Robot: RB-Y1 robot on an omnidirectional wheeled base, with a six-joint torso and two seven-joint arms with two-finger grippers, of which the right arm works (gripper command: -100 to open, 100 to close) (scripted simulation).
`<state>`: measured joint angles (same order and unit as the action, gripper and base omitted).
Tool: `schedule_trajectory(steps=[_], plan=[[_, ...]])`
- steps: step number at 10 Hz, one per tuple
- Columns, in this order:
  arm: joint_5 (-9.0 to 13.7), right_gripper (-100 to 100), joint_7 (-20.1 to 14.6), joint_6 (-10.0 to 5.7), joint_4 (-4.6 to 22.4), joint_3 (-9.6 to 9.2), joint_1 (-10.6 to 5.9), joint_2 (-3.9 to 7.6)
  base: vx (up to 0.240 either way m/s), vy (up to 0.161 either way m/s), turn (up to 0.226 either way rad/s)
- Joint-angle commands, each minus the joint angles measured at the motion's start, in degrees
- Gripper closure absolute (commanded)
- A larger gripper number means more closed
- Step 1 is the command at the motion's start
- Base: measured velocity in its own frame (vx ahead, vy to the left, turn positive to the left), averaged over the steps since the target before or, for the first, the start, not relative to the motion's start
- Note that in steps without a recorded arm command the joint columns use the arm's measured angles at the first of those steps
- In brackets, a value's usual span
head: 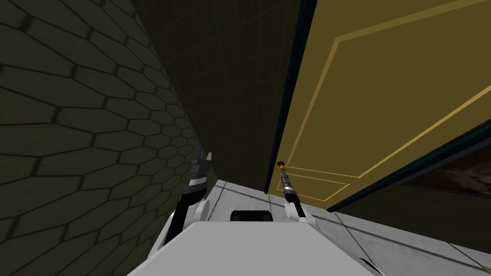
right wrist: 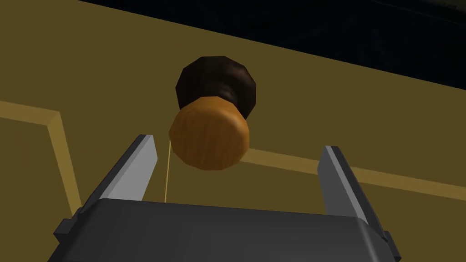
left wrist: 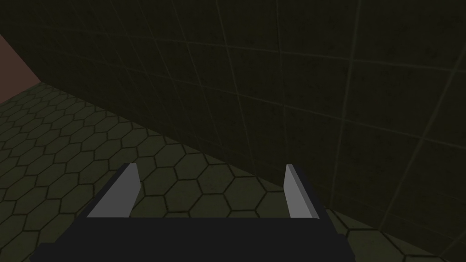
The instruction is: Pull the door open
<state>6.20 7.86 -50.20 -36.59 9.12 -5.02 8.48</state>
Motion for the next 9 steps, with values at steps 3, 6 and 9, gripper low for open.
schedule_trajectory(steps=[3, 6, 9], plan=[[2.58, -100, -5.56, 0.01, -0.06, -0.71, -0.09, 0.0, -0.037, -0.017, 0.046], [4.94, -100, -10.04, 0.1, -0.25, -1.37, -0.13, -0.04, -0.043, -0.019, 0.07], [7.3, -100, -14.21, 0.2, -0.44, -2.03, -0.17, -0.07, -0.037, -0.018, 0.059]])
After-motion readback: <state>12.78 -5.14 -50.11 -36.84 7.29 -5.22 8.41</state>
